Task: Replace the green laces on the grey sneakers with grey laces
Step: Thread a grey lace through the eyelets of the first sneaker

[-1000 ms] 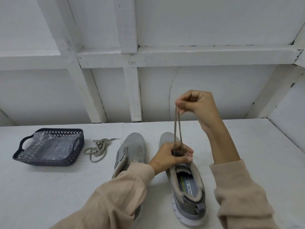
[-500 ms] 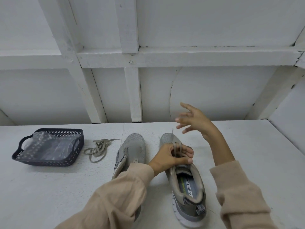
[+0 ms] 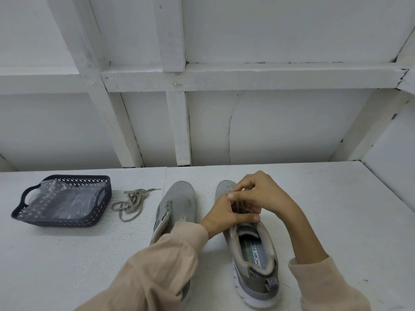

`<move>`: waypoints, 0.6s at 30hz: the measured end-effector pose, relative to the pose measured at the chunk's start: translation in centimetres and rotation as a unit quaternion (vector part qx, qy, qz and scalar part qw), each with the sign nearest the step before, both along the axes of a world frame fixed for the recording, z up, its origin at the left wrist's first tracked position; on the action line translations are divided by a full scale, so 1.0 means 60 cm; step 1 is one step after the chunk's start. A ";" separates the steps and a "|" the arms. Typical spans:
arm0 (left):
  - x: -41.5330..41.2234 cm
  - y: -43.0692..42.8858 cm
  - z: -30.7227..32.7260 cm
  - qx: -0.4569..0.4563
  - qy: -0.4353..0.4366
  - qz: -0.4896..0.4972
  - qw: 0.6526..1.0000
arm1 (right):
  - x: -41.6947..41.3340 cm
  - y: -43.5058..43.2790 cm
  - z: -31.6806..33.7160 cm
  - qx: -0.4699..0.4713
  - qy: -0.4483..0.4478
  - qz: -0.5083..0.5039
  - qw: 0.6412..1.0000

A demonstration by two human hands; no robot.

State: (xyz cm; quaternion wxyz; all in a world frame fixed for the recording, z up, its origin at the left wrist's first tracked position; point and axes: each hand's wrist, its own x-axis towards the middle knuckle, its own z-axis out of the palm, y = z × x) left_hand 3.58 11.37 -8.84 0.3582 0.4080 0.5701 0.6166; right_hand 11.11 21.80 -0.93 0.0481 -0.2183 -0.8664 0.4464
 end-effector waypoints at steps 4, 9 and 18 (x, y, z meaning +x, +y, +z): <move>-0.003 0.002 -0.006 -0.019 0.017 0.000 1.000 | 0.000 0.005 -0.003 0.028 0.025 -0.033 0.999; -0.002 0.001 0.000 -0.033 0.025 -0.012 0.999 | 0.015 0.001 0.016 -0.066 0.072 0.004 0.995; -0.003 -0.002 0.001 -0.038 0.063 -0.002 0.997 | 0.005 -0.012 0.081 -0.166 0.152 0.039 0.974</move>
